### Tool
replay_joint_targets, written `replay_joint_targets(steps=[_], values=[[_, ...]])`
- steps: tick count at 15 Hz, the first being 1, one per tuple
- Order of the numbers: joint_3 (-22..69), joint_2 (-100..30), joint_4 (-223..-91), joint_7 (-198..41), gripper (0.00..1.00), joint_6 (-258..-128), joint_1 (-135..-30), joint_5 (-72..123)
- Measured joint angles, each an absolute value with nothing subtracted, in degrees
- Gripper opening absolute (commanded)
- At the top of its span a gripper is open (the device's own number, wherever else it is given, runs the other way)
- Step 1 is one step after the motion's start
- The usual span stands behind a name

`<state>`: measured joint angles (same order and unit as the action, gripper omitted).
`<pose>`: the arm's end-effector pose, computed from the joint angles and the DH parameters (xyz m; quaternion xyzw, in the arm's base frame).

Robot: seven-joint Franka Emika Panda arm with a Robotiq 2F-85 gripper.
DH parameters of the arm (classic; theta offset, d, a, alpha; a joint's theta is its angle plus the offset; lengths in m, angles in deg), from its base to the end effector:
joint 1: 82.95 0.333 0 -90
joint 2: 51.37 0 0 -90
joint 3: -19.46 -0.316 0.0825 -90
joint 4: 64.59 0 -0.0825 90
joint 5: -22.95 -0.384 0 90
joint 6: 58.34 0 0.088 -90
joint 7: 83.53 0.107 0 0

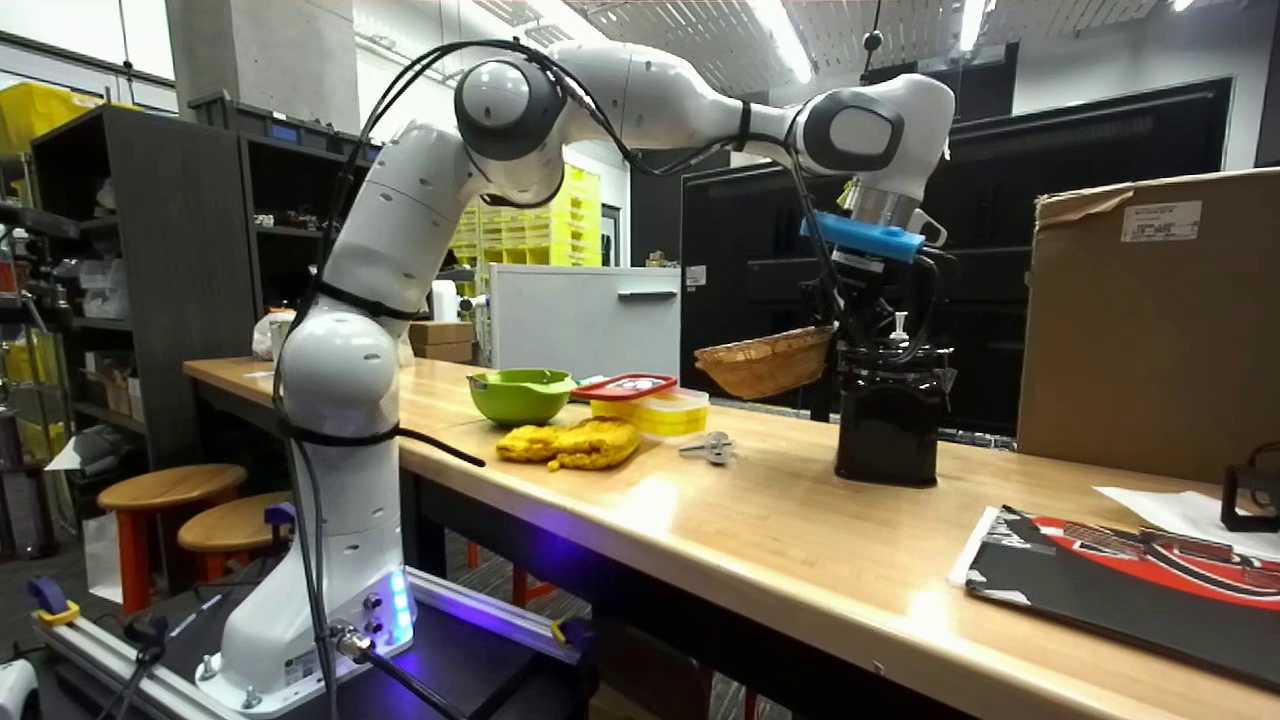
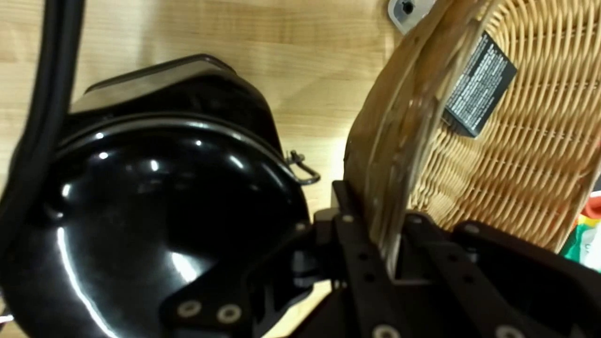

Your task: Move the brown baskets to the right

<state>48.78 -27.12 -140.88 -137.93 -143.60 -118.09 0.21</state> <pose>0.3717 -0.5366 0.4998 -0.9861 0.0836 -0.0277 0.1410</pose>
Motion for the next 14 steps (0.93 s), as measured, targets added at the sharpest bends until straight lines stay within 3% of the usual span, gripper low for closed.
replay_joint_targets(steps=[4,11,14], values=[[40.8,-21.6,-130.1,-137.9,0.03,-139.4,-125.1,1.8],[40.0,-12.8,-113.2,-137.9,0.03,-129.2,-126.4,1.8],[34.8,-11.2,-109.6,-137.1,0.03,-126.2,-129.4,4.6]])
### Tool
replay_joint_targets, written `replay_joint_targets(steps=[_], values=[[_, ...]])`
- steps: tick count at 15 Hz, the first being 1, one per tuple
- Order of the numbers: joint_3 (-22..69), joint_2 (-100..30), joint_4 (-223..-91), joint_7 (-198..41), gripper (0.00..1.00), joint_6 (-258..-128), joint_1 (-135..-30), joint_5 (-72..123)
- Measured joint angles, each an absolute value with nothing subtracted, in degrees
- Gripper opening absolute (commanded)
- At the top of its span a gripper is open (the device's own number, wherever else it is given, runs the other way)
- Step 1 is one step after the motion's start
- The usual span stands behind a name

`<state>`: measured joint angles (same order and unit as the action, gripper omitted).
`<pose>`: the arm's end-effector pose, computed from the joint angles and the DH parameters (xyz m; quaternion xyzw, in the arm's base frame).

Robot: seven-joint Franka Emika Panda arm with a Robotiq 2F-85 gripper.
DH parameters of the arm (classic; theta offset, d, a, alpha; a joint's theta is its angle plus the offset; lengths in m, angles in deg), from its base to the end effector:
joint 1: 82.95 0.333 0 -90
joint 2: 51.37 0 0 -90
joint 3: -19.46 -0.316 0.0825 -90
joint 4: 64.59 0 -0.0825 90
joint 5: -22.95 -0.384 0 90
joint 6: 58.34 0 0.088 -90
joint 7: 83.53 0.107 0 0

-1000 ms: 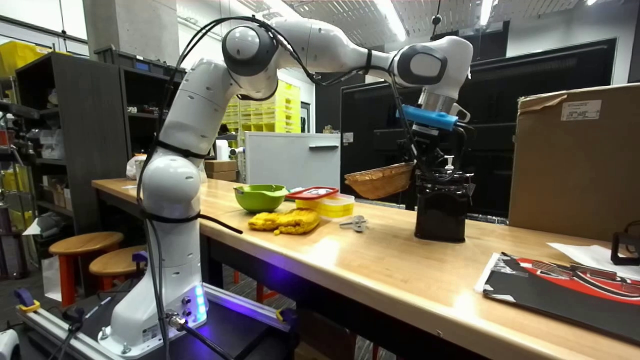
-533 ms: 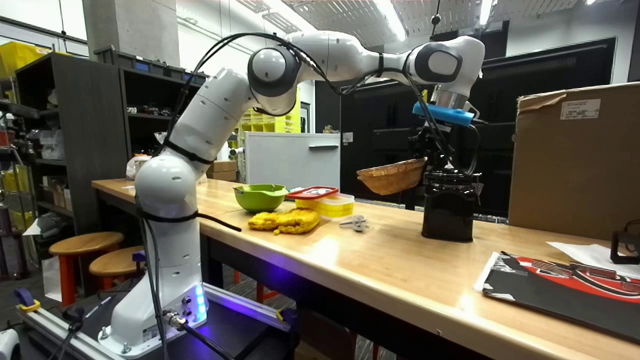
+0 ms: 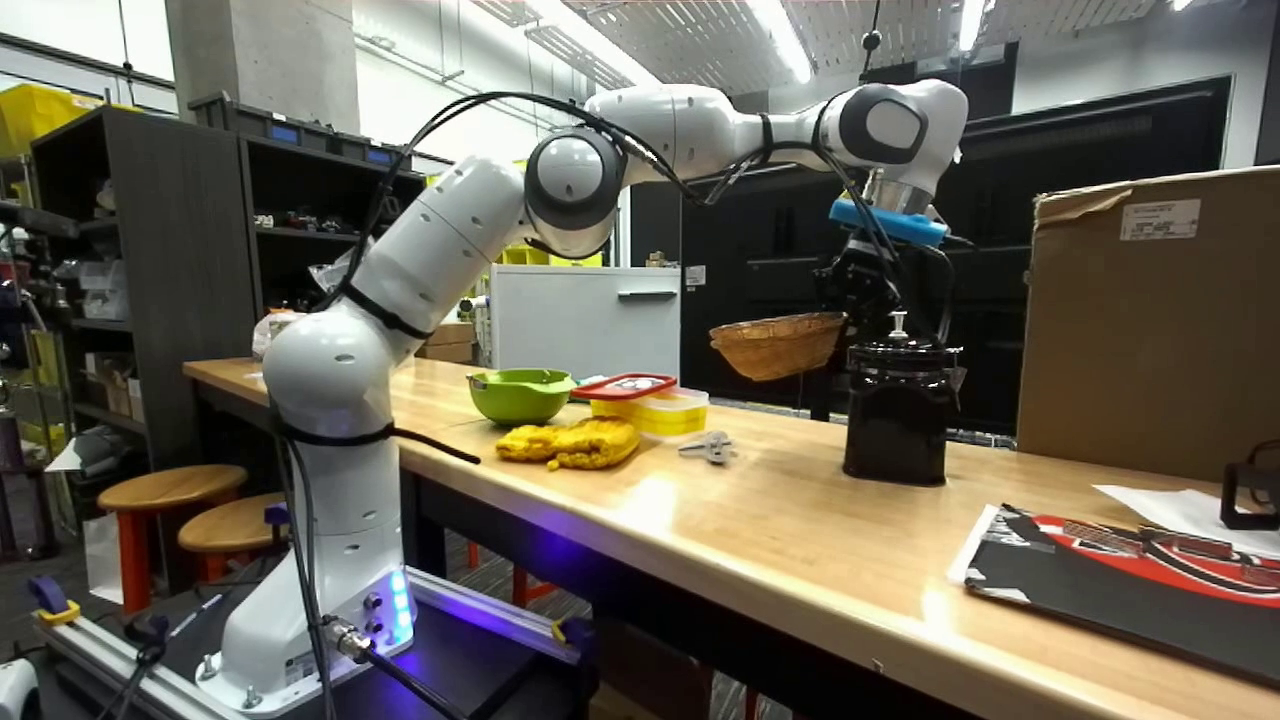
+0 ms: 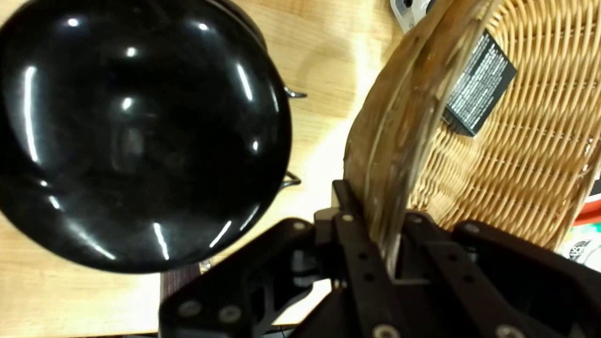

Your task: Move the brown baskets to the right

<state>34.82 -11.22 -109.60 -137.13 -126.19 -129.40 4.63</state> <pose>0.4259 -0.5488 0.5167 -0.9872 0.0142 0.0217 0.1574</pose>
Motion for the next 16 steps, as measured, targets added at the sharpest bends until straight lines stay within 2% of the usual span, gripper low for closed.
replay_joint_targets(steps=[5,10,16], values=[[28.1,-8.7,-103.4,-138.3,0.03,-123.6,-133.5,7.2],[27.9,-6.9,-100.3,-144.7,0.03,-123.5,-133.7,7.5],[25.6,-8.1,-100.2,-143.8,0.03,-123.9,-123.3,7.6]])
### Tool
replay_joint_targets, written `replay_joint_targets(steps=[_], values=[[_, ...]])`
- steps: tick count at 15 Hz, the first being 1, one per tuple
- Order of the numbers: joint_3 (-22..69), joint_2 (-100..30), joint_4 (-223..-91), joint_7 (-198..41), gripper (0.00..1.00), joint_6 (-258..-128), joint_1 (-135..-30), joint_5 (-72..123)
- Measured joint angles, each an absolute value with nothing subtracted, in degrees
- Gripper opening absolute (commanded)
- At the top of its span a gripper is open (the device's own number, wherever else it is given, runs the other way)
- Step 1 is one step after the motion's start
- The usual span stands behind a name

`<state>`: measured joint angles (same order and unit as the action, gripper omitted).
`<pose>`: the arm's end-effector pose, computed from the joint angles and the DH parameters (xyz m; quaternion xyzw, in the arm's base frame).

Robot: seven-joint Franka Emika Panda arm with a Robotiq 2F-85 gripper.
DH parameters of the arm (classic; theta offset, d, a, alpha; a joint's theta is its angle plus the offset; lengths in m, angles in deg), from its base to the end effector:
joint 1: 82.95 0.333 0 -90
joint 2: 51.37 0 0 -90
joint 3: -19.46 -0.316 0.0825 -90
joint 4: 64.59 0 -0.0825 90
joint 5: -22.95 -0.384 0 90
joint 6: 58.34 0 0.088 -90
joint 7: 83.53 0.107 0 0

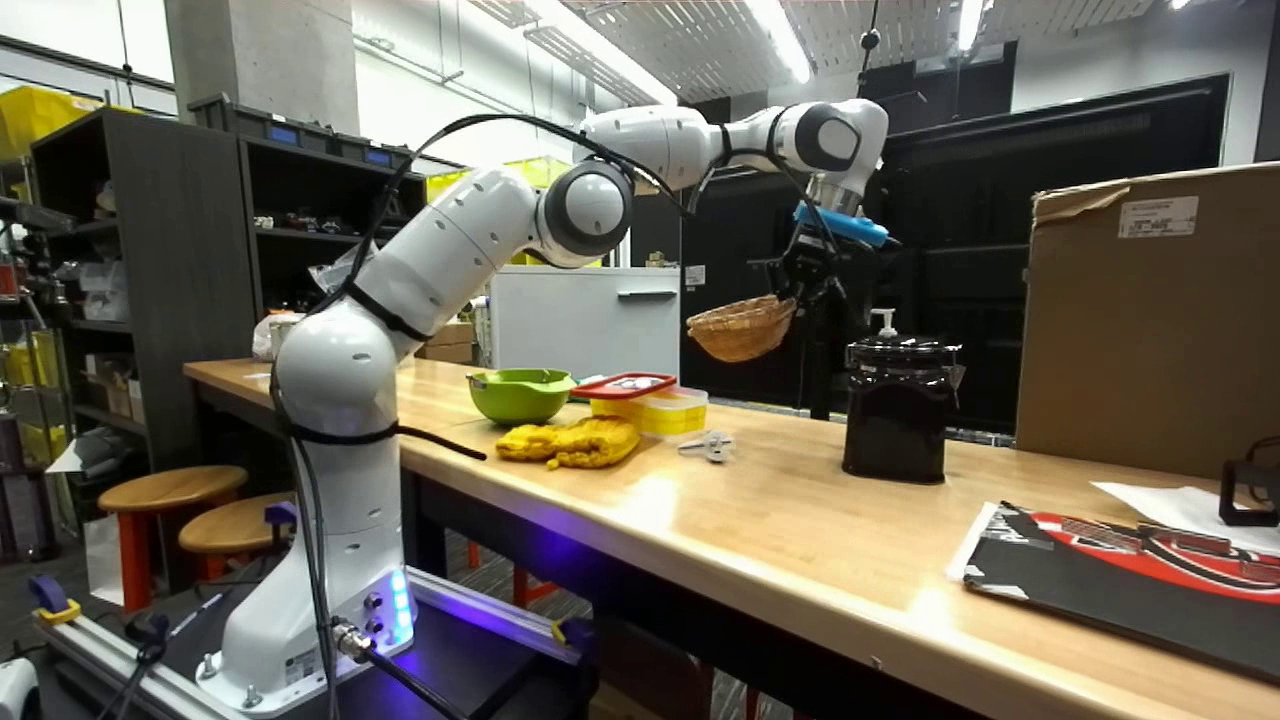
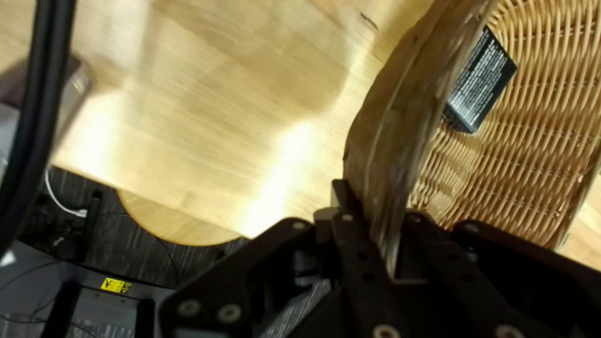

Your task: Move the brown baskets to the right

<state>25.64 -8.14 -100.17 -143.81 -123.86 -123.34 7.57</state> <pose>0.5295 -0.4557 0.5414 -0.9747 -0.1689 -0.0025 0.1463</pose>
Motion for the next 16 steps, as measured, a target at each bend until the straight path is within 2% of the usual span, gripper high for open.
replay_joint_targets(steps=[6,16], values=[[25.8,-9.7,-100.5,-137.6,0.03,-125.3,-112.9,9.0],[30.4,-10.5,-101.6,-137.1,0.03,-127.4,-112.3,17.9]])
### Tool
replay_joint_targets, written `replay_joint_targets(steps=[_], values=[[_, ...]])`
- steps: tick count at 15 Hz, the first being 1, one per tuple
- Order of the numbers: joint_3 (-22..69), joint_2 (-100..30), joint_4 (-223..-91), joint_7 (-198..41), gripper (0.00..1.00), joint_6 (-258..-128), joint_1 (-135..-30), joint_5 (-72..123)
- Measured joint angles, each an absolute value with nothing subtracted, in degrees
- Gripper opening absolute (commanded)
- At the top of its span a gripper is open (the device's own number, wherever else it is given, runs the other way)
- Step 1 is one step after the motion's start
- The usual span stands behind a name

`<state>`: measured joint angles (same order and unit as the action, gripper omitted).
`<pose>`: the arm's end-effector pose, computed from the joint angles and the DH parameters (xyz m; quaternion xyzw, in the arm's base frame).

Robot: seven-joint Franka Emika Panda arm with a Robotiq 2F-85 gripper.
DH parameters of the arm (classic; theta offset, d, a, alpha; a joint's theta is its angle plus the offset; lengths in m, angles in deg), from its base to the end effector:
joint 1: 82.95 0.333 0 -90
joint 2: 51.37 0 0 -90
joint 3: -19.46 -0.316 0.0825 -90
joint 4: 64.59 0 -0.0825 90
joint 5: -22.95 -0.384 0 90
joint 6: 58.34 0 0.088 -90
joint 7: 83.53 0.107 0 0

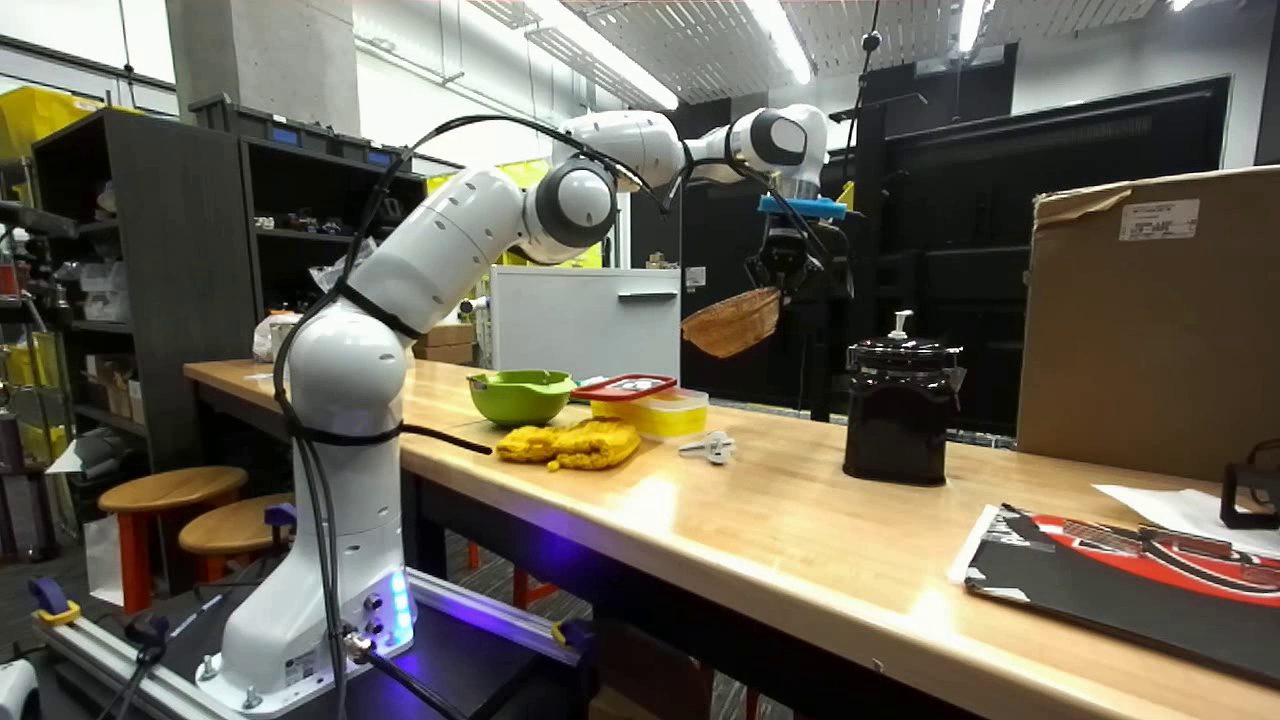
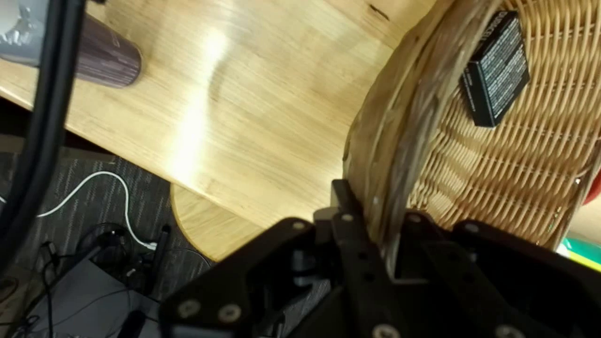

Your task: Move the brown baskets to the right

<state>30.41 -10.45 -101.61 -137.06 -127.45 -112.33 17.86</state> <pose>0.5755 -0.3935 0.5630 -0.9865 -0.1455 0.0651 0.0384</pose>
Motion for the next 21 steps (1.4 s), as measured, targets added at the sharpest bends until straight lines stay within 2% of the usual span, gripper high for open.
replay_joint_targets(steps=[12,21], values=[[31.1,-10.0,-109.7,-141.9,0.03,-133.9,-112.7,22.0],[32.8,-10.1,-117.0,-154.2,0.03,-140.5,-121.9,22.2]])
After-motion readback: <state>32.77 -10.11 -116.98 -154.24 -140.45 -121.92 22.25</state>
